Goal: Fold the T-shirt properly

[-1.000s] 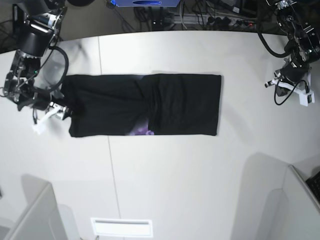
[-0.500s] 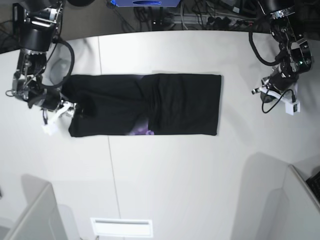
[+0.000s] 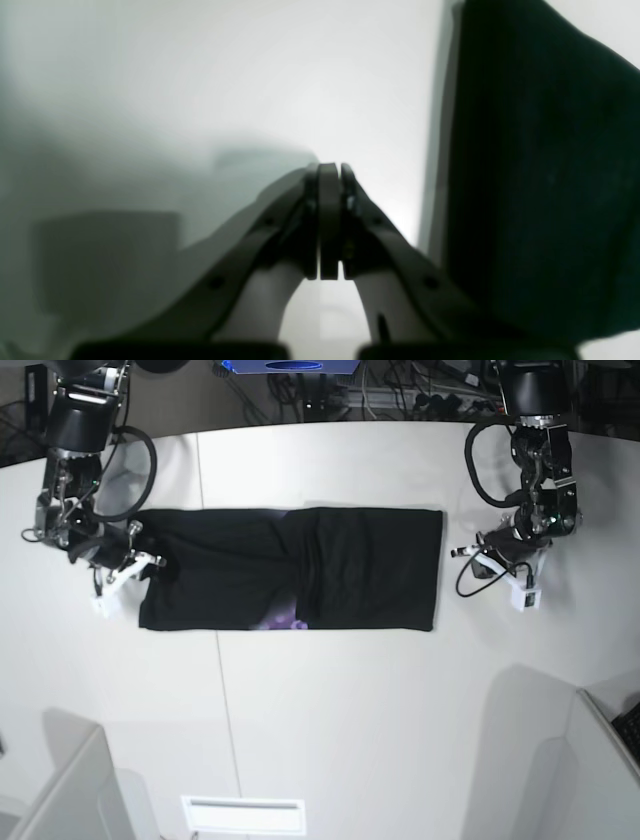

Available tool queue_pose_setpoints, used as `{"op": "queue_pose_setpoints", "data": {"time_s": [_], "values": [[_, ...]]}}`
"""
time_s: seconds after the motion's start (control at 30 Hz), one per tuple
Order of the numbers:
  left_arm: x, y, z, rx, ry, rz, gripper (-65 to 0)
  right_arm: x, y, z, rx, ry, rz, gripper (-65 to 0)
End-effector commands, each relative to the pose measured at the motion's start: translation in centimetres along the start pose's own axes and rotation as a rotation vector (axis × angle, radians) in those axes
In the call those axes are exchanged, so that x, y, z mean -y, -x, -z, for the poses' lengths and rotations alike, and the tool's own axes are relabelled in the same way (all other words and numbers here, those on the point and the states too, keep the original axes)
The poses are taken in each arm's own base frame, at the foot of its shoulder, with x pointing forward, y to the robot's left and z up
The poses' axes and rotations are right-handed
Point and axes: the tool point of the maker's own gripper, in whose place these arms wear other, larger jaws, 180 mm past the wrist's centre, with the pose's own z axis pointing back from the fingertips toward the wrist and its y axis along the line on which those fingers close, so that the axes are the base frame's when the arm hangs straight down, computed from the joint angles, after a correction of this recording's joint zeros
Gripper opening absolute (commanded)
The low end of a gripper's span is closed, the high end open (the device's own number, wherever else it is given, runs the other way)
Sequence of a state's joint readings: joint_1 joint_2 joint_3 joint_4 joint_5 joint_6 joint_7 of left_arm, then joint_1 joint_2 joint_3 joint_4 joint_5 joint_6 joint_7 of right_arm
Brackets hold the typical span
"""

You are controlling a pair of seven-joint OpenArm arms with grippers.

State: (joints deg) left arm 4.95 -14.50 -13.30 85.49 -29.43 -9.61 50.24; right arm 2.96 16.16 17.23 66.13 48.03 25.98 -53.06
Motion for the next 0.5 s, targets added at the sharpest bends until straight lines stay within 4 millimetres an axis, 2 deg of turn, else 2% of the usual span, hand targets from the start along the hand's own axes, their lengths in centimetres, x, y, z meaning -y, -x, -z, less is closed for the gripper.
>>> {"op": "queue_pose_setpoints", "data": {"time_s": [0.0,0.27,0.33,0.4,0.47], "values": [[0.0,0.2,0.0,-0.021,-0.014,0.040,-65.0,1.1,0.3,-0.4,-0.036,0.055,-0.015,-65.0],[4.4,0.0,1.4,-0.024,0.060,0.071,-65.0,0.6,-0.3,-0.9,-0.018,0.064,-0.059,-65.0],[4.9,0.1,1.5,-0.025,0.068,0.065,-65.0,0.0,-1.1,-1.6,0.001,0.094,-0.129,-65.0],[5.3,0.1,1.5,-0.021,0.077,0.060,-65.0,-1.3,-1.9,-1.9,0.024,0.121,-0.204,-65.0],[5.4,0.1,1.5,-0.021,0.079,0.059,-65.0,-1.9,-2.1,-2.4,0.024,0.163,-0.267,-65.0]]}}
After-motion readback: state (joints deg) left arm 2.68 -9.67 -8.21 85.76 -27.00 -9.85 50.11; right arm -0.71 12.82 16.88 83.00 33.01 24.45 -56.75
